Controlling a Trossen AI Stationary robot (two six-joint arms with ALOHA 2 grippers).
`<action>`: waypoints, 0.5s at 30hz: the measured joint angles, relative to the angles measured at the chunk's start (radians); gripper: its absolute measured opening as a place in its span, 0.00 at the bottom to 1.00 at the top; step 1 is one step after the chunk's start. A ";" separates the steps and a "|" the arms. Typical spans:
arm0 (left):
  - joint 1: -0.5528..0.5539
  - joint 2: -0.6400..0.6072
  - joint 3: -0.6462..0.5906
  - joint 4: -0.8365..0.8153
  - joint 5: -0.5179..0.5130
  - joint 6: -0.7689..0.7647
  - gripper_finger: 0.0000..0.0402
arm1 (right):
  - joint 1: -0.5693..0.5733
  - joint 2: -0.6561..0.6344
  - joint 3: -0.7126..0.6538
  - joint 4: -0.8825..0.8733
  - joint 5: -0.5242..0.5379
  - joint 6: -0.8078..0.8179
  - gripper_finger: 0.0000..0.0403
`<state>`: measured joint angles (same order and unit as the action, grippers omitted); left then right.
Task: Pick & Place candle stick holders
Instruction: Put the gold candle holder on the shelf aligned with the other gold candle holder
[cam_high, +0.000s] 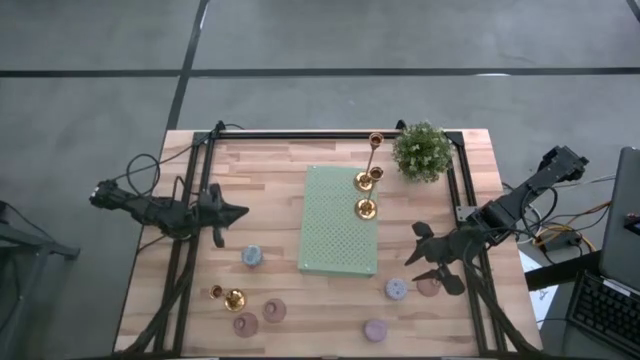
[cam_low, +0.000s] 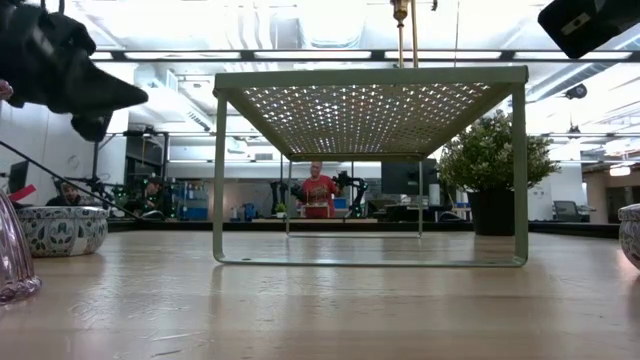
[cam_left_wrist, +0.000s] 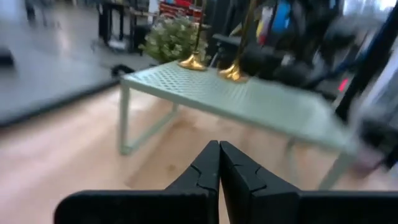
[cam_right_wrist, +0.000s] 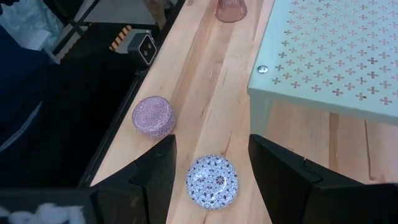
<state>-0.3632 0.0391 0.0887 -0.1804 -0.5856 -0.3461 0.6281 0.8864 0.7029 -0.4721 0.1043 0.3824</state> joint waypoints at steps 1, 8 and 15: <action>0.000 0.000 0.000 0.005 0.000 -0.072 0.03 | 0.000 0.000 0.000 0.000 0.000 0.000 0.48; 0.000 0.006 0.000 0.005 0.148 -0.219 0.03 | 0.000 0.000 0.000 0.003 0.000 0.008 0.48; 0.000 0.014 -0.061 0.187 0.393 -0.183 0.03 | 0.000 0.000 0.000 0.000 0.000 0.011 0.48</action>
<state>-0.3630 0.0534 0.0273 0.0067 -0.1931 -0.5293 0.6281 0.8864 0.7029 -0.4724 0.1045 0.3935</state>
